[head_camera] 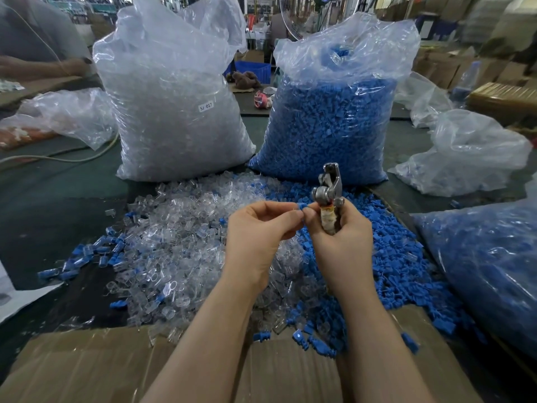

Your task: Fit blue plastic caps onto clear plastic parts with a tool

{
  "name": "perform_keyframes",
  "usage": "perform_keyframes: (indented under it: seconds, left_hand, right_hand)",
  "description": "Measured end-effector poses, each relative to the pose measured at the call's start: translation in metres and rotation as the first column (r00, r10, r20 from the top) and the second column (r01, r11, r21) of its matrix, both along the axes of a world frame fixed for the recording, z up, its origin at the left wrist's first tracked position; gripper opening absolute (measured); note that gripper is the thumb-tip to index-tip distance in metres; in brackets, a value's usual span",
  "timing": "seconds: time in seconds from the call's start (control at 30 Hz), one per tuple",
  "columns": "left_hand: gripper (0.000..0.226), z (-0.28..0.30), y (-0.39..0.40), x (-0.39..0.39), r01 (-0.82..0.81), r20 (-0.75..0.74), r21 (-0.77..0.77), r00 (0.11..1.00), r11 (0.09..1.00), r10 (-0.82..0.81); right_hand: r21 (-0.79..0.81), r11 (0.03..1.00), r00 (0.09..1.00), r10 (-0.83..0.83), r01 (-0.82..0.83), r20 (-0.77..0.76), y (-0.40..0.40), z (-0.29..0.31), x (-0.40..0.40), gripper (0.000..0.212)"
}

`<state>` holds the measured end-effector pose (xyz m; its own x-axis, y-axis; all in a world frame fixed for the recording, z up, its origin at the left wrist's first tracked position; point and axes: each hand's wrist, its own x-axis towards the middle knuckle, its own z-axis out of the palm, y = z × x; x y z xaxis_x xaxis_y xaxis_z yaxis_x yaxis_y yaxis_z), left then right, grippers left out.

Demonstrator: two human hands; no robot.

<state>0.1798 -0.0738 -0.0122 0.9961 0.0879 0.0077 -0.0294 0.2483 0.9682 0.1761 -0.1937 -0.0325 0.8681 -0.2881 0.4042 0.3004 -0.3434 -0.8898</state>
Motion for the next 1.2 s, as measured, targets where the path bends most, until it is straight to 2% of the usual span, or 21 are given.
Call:
perform_keyframes:
  seconds: [0.2, 0.43, 0.7, 0.8, 0.93, 1.07, 1.2]
  left_hand:
    - [0.013, 0.0, 0.0, 0.0, -0.067, 0.089, 0.131, 0.994, 0.989, 0.055]
    - [0.013, -0.003, -0.002, 0.0, -0.147, 0.173, 0.268, 0.98, 0.952, 0.102]
    - [0.016, -0.007, -0.001, 0.001, -0.189, 0.256, 0.339, 0.961, 0.921, 0.103]
    - [0.015, -0.008, -0.001, 0.003, -0.215, 0.265, 0.369, 0.957, 0.904, 0.119]
    - [0.01, -0.01, 0.001, 0.005, -0.223, 0.237, 0.323, 0.96, 0.92, 0.15]
    - [0.006, -0.009, 0.003, 0.006, -0.174, 0.213, 0.257, 0.97, 0.951, 0.12]
    - [0.009, -0.007, 0.005, 0.006, -0.137, 0.23, 0.217, 0.97, 0.966, 0.086]
  right_hand:
    - [-0.097, 0.995, 1.0, -0.016, 0.015, -0.013, 0.0, 0.004, -0.001, 0.019]
    - [-0.123, 0.992, 0.999, -0.019, 0.012, -0.05, -0.001, 0.004, 0.0, 0.018]
    - [-0.122, 0.992, 0.995, -0.003, -0.01, -0.098, -0.003, 0.004, 0.001, 0.015]
    - [-0.076, 0.995, 0.989, 0.059, -0.07, -0.137, -0.004, 0.008, 0.001, 0.012]
    - [-0.018, 0.98, 0.951, 0.186, -0.196, -0.248, -0.009, 0.011, 0.001, 0.008]
    - [-0.08, 0.95, 0.899, 0.258, -0.303, -0.354, -0.019, 0.009, 0.0, 0.009]
    - [-0.112, 0.924, 0.877, 0.303, -0.367, -0.373, -0.02, 0.01, -0.002, 0.017]
